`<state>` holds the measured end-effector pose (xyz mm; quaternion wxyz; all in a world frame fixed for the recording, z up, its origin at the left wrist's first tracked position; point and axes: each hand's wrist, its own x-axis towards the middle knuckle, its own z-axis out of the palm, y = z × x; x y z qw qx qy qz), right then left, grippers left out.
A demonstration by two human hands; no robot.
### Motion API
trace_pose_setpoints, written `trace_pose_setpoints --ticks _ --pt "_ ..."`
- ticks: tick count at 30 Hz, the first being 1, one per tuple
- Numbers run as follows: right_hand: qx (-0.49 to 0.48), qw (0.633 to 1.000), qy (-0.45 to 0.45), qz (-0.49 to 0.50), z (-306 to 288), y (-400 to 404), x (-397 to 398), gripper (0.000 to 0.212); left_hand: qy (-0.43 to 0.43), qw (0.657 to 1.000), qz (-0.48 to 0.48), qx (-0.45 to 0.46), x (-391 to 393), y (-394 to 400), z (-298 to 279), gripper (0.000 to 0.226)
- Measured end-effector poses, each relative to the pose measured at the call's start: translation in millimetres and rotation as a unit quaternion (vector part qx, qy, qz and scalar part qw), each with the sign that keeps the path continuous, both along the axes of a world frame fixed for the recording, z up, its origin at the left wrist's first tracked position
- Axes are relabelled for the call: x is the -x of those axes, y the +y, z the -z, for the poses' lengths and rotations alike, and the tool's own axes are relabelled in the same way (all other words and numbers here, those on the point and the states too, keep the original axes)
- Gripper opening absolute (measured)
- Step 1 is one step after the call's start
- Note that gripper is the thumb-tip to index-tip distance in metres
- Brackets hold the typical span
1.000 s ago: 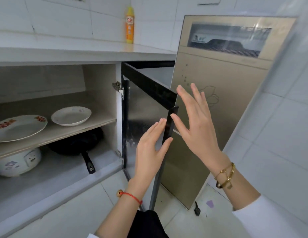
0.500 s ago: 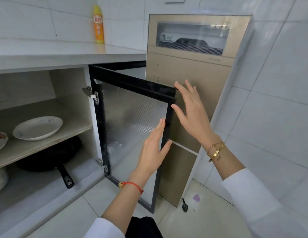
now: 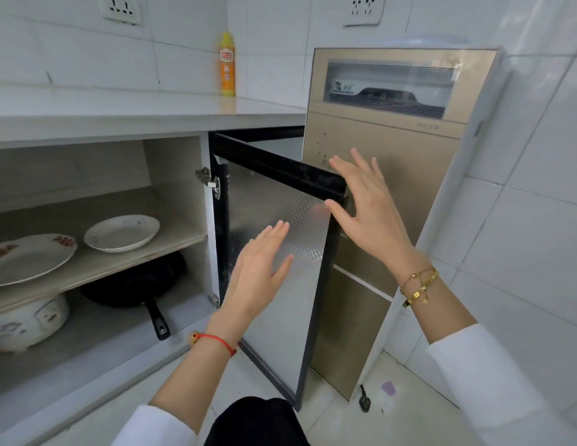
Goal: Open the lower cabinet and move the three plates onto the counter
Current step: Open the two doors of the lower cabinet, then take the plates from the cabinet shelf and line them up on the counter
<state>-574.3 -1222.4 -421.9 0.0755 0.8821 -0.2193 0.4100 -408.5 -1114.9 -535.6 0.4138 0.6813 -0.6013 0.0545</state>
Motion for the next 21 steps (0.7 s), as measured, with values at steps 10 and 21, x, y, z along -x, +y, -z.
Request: trace_pose_setpoints --ticks 10,21 --pt "0.044 0.989 0.065 -0.123 12.0 39.7 -84.7 0.051 -0.115 0.963 -0.240 -0.041 -107.5 128.1 -30.4 0.054" --pt "-0.066 0.953 0.086 -0.282 57.5 119.3 -210.4 0.053 -0.120 0.894 -0.422 -0.085 -146.8 274.0 -22.6 0.053"
